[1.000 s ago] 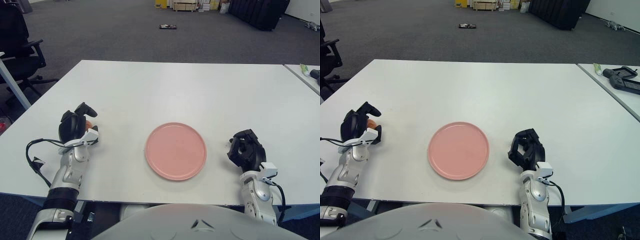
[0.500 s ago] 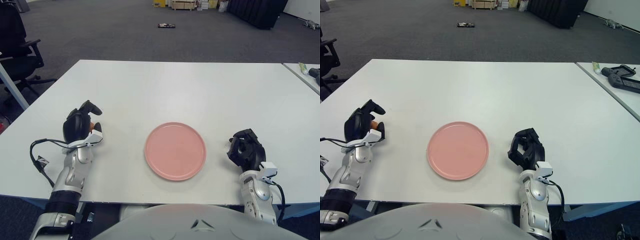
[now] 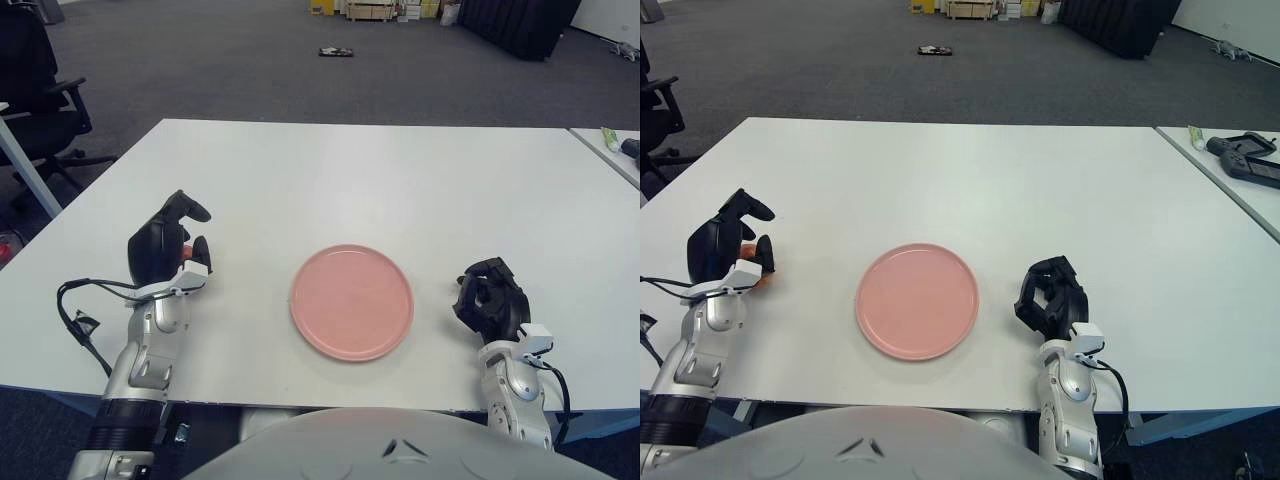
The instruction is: Put the apple into the plate.
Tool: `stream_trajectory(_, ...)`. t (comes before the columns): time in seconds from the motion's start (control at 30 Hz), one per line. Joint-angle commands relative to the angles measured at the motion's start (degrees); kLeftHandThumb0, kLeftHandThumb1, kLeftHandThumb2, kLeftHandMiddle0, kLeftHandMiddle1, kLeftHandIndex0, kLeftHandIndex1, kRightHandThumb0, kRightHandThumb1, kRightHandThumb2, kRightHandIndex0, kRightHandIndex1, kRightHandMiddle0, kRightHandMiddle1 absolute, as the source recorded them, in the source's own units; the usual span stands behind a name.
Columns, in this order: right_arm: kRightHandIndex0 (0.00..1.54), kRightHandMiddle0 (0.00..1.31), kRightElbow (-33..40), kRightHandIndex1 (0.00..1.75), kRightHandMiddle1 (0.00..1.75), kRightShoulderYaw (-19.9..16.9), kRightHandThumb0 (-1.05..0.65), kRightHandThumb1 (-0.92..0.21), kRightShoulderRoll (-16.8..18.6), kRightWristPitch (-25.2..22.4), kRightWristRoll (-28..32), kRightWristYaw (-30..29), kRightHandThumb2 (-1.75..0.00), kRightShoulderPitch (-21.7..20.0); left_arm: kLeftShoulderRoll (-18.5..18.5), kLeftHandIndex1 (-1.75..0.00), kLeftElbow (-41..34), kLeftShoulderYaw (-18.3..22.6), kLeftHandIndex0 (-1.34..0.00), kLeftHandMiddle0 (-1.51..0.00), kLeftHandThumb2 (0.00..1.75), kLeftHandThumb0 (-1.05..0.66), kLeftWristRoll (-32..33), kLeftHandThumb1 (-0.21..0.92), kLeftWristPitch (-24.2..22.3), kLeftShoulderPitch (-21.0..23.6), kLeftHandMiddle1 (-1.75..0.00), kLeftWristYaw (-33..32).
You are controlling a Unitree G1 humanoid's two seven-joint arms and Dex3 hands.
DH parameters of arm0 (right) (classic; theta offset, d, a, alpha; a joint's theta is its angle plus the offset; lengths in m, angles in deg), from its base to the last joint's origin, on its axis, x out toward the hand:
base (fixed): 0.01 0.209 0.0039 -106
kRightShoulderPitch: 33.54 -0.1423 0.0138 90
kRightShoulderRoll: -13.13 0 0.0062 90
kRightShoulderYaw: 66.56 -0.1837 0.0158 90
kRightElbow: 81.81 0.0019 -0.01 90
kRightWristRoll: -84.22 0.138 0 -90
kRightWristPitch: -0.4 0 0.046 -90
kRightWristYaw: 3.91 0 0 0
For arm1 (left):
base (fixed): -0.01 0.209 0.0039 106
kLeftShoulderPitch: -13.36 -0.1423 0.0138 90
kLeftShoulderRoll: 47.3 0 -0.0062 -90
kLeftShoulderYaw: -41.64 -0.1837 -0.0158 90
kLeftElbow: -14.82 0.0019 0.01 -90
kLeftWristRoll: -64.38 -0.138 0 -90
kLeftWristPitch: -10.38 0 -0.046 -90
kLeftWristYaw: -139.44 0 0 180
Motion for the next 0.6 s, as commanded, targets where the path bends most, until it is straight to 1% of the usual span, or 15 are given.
stream_trajectory(0.0, 1.11, 0.46, 0.82, 1.75, 1.75, 0.06, -0.42, -0.50, -0.33, -0.33, -0.24, -0.12, -1.09, -0.60, 0.69, -1.73, -2.74, -0.32, -0.66, -0.83, 1.69, 0.00, -1.64, -0.01, -1.11, 0.21, -1.75, 0.88)
stream_trajectory(0.3, 1.12, 0.47, 0.80, 1.75, 1.75, 0.24, -0.43, -0.49, -0.30, -0.37, -0.33, -0.20, -1.11, -0.58, 0.99, -1.71, -5.66, -0.57, -0.67, -0.82, 1.67, 0.00, -2.85, 0.00, -1.03, -0.89, -1.75, 2.67)
stream_trajectory(0.37, 1.12, 0.47, 0.87, 1.75, 1.75, 0.24, -0.43, -0.49, -0.21, -0.48, -0.21, -0.29, -1.11, -0.57, 0.43, -1.71, -6.07, -0.73, -0.67, -0.82, 1.67, 0.00, -2.96, 0.00, -0.65, -1.12, -1.75, 3.73)
stream_trajectory(0.47, 1.12, 0.47, 0.80, 1.75, 1.75, 0.11, -0.43, -0.49, 0.01, -0.51, 0.41, -0.20, -1.11, -0.63, -1.91, -1.73, -7.74, -1.33, -0.65, -0.83, 1.68, 0.00, -3.54, 0.00, 0.01, -1.94, -1.75, 7.50)
stream_trajectory(0.53, 1.12, 0.47, 0.96, 1.75, 1.75, 0.18, -0.43, -0.49, 0.05, -0.51, 0.44, -0.18, -1.11, -0.49, -2.86, -1.74, -8.06, -1.15, -0.63, -0.84, 1.68, 0.00, -3.68, 0.00, 0.51, -2.26, -1.75, 8.88)
stream_trajectory(0.57, 1.12, 0.47, 1.02, 1.75, 1.75, 0.21, -0.43, -0.49, 0.04, -0.48, 0.39, -0.17, -1.11, -0.42, -3.10, -1.72, -8.01, -0.93, -0.65, -0.86, 1.70, -0.01, -3.66, -0.03, 0.76, -2.34, -1.75, 9.23)
